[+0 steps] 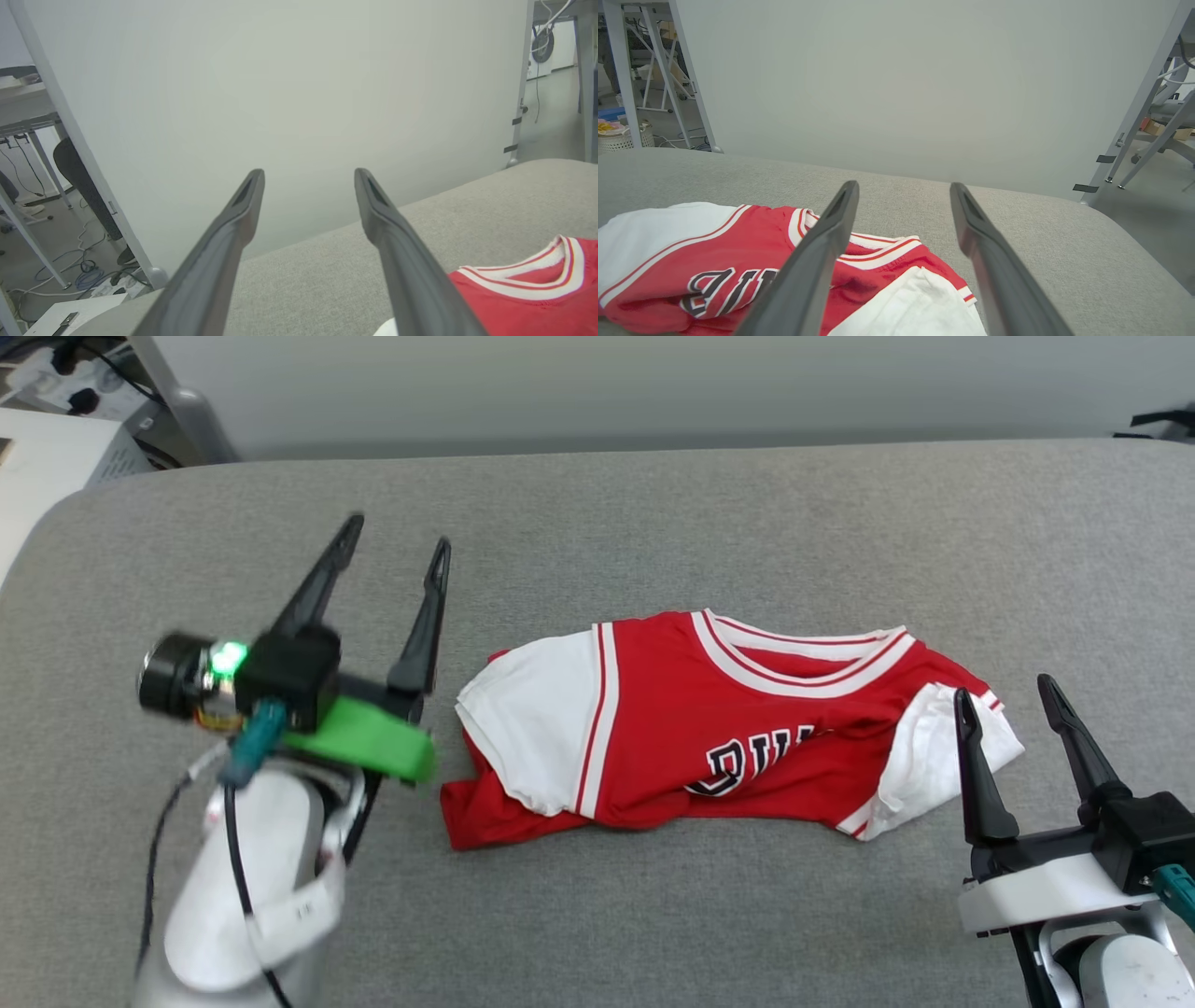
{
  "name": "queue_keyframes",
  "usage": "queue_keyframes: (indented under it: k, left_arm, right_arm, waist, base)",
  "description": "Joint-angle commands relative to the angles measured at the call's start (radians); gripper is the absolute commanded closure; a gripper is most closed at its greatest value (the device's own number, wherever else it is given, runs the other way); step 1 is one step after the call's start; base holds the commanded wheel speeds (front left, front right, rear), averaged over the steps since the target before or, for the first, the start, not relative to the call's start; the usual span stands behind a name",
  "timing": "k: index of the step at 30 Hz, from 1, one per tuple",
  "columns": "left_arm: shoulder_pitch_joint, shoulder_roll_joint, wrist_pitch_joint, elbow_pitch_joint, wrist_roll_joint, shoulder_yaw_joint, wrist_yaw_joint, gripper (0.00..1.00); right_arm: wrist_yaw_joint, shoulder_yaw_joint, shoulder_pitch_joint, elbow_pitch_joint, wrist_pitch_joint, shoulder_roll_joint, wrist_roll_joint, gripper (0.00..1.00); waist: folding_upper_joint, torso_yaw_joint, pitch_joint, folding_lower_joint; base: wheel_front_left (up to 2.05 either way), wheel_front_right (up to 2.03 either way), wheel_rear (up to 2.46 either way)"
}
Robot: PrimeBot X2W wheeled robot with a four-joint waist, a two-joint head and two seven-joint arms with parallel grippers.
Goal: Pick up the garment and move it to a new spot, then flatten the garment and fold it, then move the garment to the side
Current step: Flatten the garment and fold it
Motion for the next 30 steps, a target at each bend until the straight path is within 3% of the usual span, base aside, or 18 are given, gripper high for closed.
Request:
queue_keyframes:
  k: [1, 12, 14, 15, 16, 22, 30]
  left_arm:
    - [-0.067, 0.023, 0.035, 0.024, -0.021, -0.023, -0.010, 0.00]
    - [-0.494, 0.208, 0.546, 0.128, -0.460, -0.373, -0.019, 0.00]
    - [-0.562, 0.236, 0.654, 0.140, -0.527, -0.453, -0.020, 0.00]
    - [-0.644, 0.259, 0.768, 0.161, -0.591, -0.553, -0.020, 0.00]
    - [-0.669, 0.265, 0.809, 0.169, -0.617, -0.594, -0.020, 0.00]
    - [-0.775, 0.272, 0.942, 0.239, -0.721, -0.752, -0.020, 0.00]
    - [-0.854, 0.304, 1.012, 0.304, -0.789, -0.975, -0.020, 0.00]
  right_arm:
    - [-0.001, -0.001, 0.011, -0.014, -0.003, 0.006, -0.010, 0.00]
    - [-0.001, 0.004, -0.054, -0.041, -0.003, 0.015, -0.029, 0.00]
    - [-0.001, 0.006, -0.071, -0.045, -0.003, 0.015, -0.030, 0.00]
    - [-0.001, 0.007, -0.093, -0.051, -0.003, 0.017, -0.032, 0.00]
    - [-0.001, 0.008, -0.101, -0.053, -0.003, 0.017, -0.032, 0.00]
    - [-0.001, 0.017, -0.145, -0.060, -0.003, 0.021, -0.033, 0.00]
    - [-0.001, 0.024, -0.189, -0.065, -0.003, 0.030, -0.029, 0.00]
  waist:
    - [0.0000, -0.025, 0.025, 0.0000]
    - [0.0000, -0.096, 0.145, 0.0000]
    - [0.0000, -0.107, 0.172, 0.0000]
    - [0.0000, -0.121, 0.208, 0.0000]
    - [0.0000, -0.127, 0.222, 0.0000]
    - [0.0000, -0.158, 0.285, 0.0000]
    - [0.0000, -0.189, 0.343, 0.0000]
  base:
    - [0.00, 0.00, 0.00]
    - [0.00, 0.00, 0.00]
    - [0.00, 0.00, 0.00]
    - [0.00, 0.00, 0.00]
    - [0.00, 0.00, 0.00]
    - [0.00, 0.00, 0.00]
    - [0.00, 0.00, 0.00]
